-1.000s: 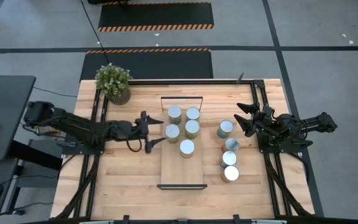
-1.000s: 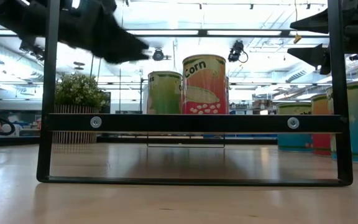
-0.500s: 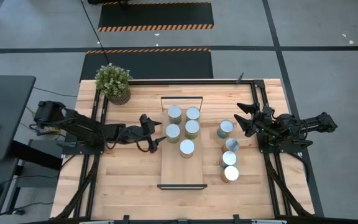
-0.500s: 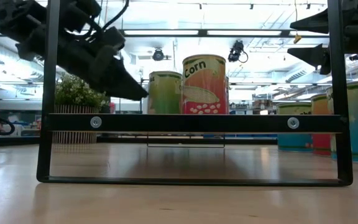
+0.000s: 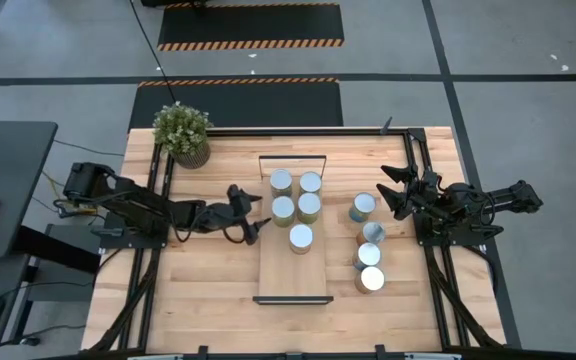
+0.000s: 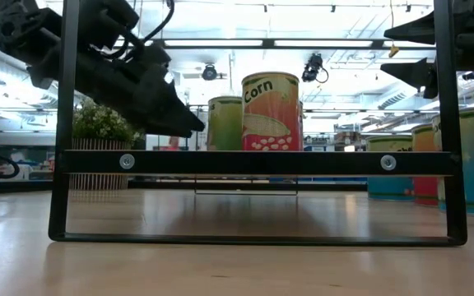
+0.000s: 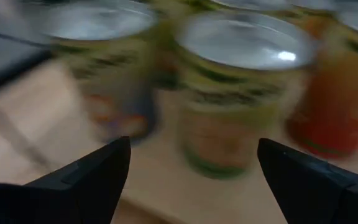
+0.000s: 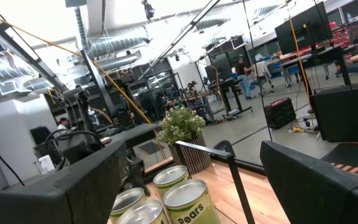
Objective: Pick and place cans onto a shelf
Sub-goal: Put the canned oranges on the shelf aligned with the other canned oranges
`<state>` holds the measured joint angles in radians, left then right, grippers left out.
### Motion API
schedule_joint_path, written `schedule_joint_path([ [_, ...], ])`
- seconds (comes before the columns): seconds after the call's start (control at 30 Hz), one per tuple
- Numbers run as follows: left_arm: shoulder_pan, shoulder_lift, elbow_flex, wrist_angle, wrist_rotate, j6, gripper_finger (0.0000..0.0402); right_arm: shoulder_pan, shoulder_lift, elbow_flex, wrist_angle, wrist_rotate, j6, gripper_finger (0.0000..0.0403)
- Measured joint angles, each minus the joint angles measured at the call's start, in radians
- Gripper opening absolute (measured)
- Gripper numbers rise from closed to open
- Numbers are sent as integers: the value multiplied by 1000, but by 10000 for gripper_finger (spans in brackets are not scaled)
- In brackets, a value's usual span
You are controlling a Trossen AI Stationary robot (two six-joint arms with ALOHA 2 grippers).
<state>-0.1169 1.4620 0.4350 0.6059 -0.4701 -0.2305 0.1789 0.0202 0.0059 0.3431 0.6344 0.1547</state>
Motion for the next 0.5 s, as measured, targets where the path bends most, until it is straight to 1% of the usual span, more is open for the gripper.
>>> schedule_joint_path([
  [0.1,-1,2,0,17,136,10,357,0,0,0,0,0,0,378],
  [0.17,-2,9,0,42,184,4,357,0,0,0,0,0,0,378],
  [0.37,-30,10,0,49,183,-119,357,0,0,0,0,0,0,378],
  [0.5,-55,13,0,54,185,-129,357,0,0,0,0,0,0,378],
])
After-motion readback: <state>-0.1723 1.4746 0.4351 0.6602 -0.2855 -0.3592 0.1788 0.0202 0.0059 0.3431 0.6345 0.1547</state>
